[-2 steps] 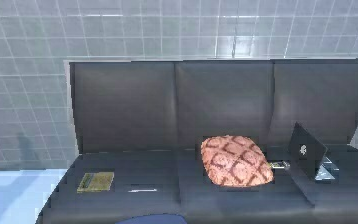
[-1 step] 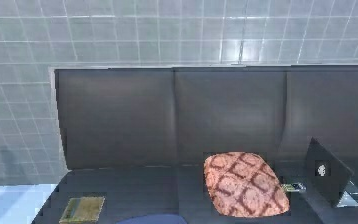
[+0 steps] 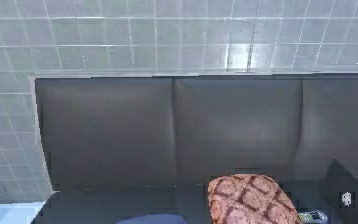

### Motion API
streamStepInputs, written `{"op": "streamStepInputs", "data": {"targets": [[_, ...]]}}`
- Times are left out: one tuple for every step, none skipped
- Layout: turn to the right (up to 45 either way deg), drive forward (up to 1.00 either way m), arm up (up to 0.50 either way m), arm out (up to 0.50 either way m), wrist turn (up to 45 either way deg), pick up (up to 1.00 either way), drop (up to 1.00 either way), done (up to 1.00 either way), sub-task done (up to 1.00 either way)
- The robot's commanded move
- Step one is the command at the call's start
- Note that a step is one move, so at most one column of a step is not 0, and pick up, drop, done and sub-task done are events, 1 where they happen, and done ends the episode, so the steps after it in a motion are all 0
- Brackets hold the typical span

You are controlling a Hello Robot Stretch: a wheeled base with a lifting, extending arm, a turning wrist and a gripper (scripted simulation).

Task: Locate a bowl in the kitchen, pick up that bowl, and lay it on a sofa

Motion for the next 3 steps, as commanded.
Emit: {"op": "streamStepInputs", "data": {"targets": [[45.0,0.0,0.0,0.0,0.0,0.0,0.0,0.0,0.0],[45.0,0.0,0.0,0.0,0.0,0.0,0.0,0.0,0.0],[45.0,0.0,0.0,0.0,0.0,0.0,0.0,0.0,0.0]]}}
